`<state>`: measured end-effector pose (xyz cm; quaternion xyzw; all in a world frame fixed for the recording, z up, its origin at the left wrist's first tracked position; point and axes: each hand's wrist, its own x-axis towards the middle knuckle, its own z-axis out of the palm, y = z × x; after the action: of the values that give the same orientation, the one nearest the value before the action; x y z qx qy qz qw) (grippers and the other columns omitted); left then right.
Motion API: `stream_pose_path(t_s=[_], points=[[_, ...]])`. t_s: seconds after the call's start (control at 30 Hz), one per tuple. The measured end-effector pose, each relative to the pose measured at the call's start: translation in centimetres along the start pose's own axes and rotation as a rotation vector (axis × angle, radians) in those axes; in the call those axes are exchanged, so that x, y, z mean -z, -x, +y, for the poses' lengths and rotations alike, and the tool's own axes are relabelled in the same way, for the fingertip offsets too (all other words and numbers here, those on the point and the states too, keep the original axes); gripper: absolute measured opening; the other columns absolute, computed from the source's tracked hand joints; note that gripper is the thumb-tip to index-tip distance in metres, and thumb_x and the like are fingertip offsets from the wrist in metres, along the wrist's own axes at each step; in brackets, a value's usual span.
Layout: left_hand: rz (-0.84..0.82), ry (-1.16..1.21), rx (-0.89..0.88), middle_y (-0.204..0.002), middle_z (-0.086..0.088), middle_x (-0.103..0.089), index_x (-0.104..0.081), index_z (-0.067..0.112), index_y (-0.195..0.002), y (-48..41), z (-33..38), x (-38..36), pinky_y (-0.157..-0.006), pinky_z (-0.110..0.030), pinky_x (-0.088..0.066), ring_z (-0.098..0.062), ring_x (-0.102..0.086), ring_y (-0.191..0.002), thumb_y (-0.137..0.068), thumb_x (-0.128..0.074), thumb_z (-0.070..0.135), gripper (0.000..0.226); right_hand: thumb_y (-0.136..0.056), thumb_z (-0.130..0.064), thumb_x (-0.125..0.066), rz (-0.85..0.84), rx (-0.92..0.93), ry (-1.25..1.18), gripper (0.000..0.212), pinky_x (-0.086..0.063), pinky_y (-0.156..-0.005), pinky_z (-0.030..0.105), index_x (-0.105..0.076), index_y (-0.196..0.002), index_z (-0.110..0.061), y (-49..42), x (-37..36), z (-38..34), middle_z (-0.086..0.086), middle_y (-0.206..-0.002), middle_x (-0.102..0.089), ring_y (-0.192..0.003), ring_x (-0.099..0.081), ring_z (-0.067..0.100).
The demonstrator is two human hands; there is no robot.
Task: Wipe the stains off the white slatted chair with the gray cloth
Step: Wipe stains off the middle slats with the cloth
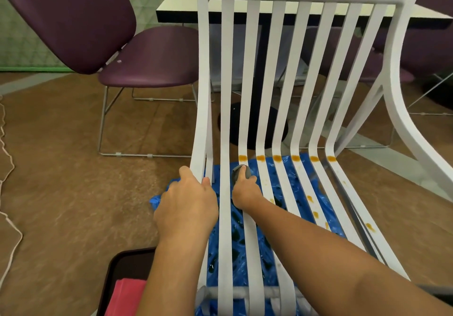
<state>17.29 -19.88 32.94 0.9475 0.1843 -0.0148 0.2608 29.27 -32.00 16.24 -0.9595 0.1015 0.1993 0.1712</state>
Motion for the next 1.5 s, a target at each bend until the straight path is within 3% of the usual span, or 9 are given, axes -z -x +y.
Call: stream_pose_path(t_s=[0.13,0.2,0.27,0.4,0.83,1.07,1.23,1.5], points=[[0.004,0.053,0.026,-0.104,-0.002,-0.056,-0.040,0.023,-0.122,-0.5,-0.2,0.4,-0.073,-0.042,-0.053,-0.022,-0.054,-0.083,-0.103,-0.041,0.039,0.025,-0.097,-0.010,-0.052,0.063,0.010,0.056,0.090,-0.053,-0.076,0.037,0.014,-0.158,-0.016,0.7,-1.5,0.7,0.027,-0.139,-0.034,-0.093,-0.063,0.031],[0.004,0.094,-0.035,-0.092,0.006,-0.052,-0.023,0.034,-0.148,-0.4,0.0,0.3,-0.065,-0.038,-0.048,-0.016,-0.052,-0.073,-0.103,-0.042,0.031,0.049,-0.097,-0.011,-0.052,0.076,0.009,0.069,0.090,-0.053,-0.075,0.038,0.014,-0.158,-0.017,0.6,-1.6,0.6,0.026,-0.139,-0.035,-0.096,-0.063,0.031],[-0.029,0.069,-0.092,-0.076,0.005,-0.050,-0.001,0.045,-0.156,-0.3,0.1,0.1,-0.056,-0.040,-0.050,-0.014,-0.053,-0.064,-0.105,-0.038,0.026,0.066,-0.097,-0.011,-0.053,0.076,0.012,0.063,0.090,-0.054,-0.080,0.040,0.013,-0.158,-0.018,0.3,-1.3,0.5,0.026,-0.140,-0.035,-0.101,-0.063,0.033],[-0.045,0.062,-0.077,-0.073,-0.006,-0.058,0.004,0.047,-0.156,-0.5,-0.2,-0.2,-0.051,-0.038,-0.051,-0.014,-0.049,-0.055,-0.106,-0.034,0.023,0.067,-0.098,-0.011,-0.050,0.035,0.006,0.025,0.087,-0.053,-0.093,0.047,0.013,-0.158,-0.020,-1.2,-0.4,-0.1,0.030,-0.153,-0.024,-0.114,-0.059,0.040],[-0.060,0.109,-0.045,-0.070,-0.001,-0.055,0.000,0.043,-0.158,-0.4,0.6,0.1,-0.048,-0.030,-0.042,-0.015,-0.055,-0.059,-0.105,-0.037,0.021,0.068,-0.096,-0.008,-0.050,0.008,-0.005,-0.008,0.089,-0.049,-0.100,0.048,0.013,-0.158,-0.019,-4.2,1.9,-1.4,0.028,-0.151,-0.026,-0.123,-0.052,0.039],[-0.049,0.107,-0.052,-0.071,0.001,-0.056,0.001,0.043,-0.158,-0.6,0.4,-0.1,-0.051,-0.033,-0.048,-0.014,-0.057,-0.061,-0.104,-0.040,0.019,0.071,-0.099,-0.011,-0.047,0.018,-0.007,-0.006,0.085,-0.050,-0.094,0.045,0.013,-0.158,-0.020,-1.7,0.2,-0.3,0.028,-0.152,-0.023,-0.115,-0.057,0.038],[-0.040,0.098,-0.059,-0.070,0.001,-0.057,0.000,0.042,-0.158,-0.7,0.3,-0.2,-0.052,-0.035,-0.051,-0.014,-0.058,-0.059,-0.104,-0.041,0.018,0.072,-0.098,-0.011,-0.053,0.027,-0.014,-0.014,0.090,-0.050,-0.084,0.039,0.014,-0.158,-0.020,0.1,-1.0,0.5,0.022,-0.138,-0.033,-0.089,-0.048,0.026],[-0.042,0.103,-0.052,-0.070,-0.002,-0.055,0.001,0.042,-0.158,-0.7,0.3,-0.2,-0.051,-0.032,-0.049,-0.012,-0.052,-0.056,-0.105,-0.041,0.017,0.072,-0.097,-0.009,-0.054,-0.020,-0.014,0.001,0.091,-0.050,-0.091,0.043,0.014,-0.158,-0.018,-3.1,0.9,-1.0,0.027,-0.140,-0.032,-0.103,-0.056,0.033]])
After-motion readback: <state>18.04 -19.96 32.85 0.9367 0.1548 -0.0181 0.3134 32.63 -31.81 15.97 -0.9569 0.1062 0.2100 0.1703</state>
